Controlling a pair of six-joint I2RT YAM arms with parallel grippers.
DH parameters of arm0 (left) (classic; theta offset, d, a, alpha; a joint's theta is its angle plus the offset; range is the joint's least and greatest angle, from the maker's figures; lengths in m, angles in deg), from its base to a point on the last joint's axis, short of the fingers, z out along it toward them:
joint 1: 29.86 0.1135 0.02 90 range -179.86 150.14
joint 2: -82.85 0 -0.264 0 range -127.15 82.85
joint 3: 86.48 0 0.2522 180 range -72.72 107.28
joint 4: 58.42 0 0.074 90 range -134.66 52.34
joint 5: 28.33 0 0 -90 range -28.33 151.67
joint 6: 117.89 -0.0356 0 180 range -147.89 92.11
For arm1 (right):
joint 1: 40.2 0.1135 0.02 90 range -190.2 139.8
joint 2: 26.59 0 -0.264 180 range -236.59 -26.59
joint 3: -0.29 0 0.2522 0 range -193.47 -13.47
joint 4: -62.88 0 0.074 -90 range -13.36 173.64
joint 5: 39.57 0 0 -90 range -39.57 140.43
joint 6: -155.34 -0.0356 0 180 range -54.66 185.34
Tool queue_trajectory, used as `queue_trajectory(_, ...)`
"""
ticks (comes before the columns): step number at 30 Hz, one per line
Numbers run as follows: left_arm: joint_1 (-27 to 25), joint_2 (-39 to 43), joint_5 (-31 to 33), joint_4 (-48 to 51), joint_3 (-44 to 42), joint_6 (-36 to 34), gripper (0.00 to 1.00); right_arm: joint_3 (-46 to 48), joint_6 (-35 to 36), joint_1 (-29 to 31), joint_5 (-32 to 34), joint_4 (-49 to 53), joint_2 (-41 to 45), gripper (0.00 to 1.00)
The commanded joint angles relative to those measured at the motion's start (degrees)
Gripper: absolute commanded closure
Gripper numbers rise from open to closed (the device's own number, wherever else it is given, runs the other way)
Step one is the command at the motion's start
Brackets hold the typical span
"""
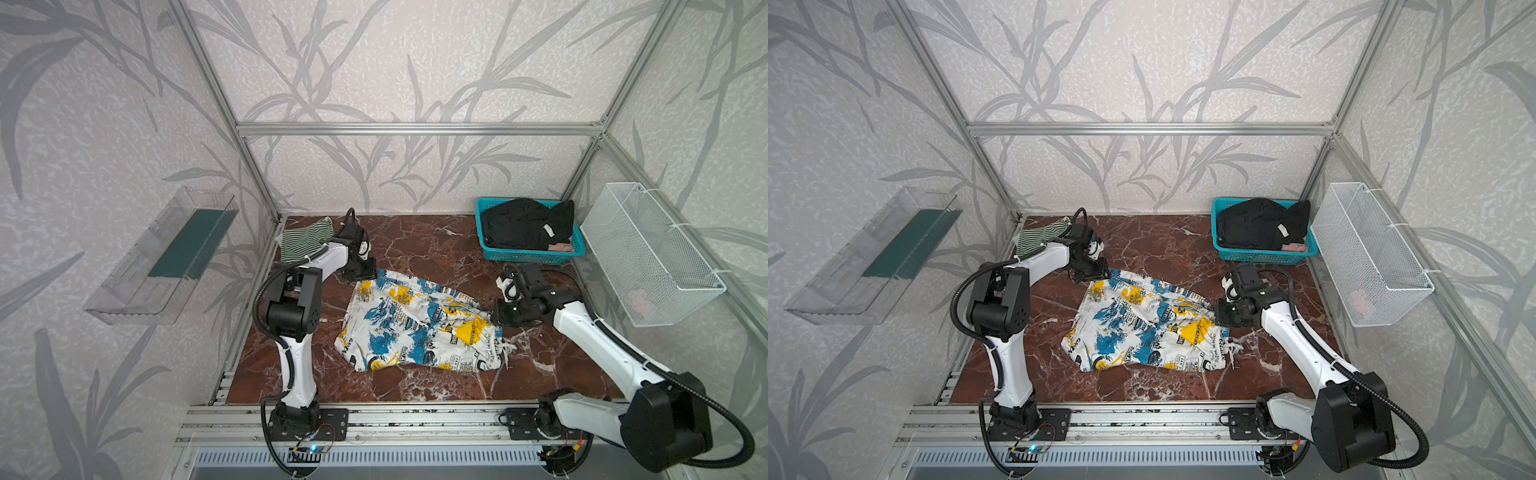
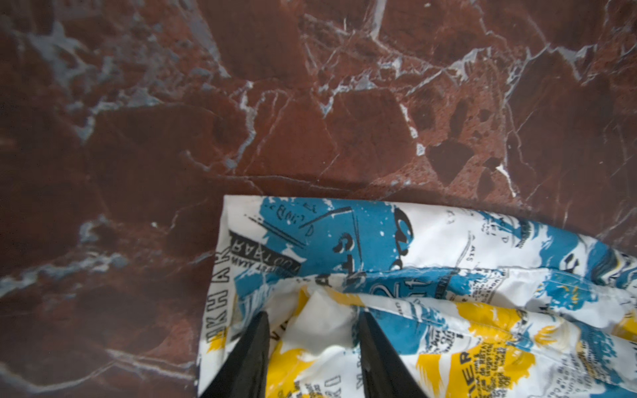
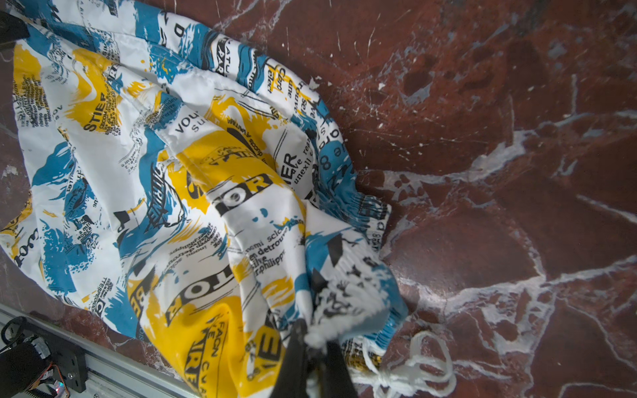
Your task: Fold and stack the mixed laundry pile
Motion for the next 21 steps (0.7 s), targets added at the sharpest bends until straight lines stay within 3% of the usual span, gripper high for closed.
queue_trajectory(1,-0.3,-0.3,2.3,1.7,0.2,-1.4,0.54,0.8,0.3,-0.3,-0.9,0.0,0.1,1.0)
queue_trajectory(6,-1.3,-1.1,-2.6,1.0,0.5,-1.7,0.58,1.0,0.0,-0.3,-1.2,-0.5,0.0,1.0)
queue_trajectory(10,-1.9,-1.1,-4.1,0.2,0.3,-1.1,0.72,1.1,0.2,-0.3,-0.9,-0.4,0.1,1.0)
queue_trajectory(14,-1.9,-0.5,-3.4,0.2,0.4,-0.3,0.87,1.3,0.3,-0.3,-0.9,-0.2,0.2,1.0)
queue_trajectory(21,-1.8,2.6,0.6,2.5,1.3,0.1,1.0,1.2,0.6,-0.3,-1.2,0.0,0.7,1.0)
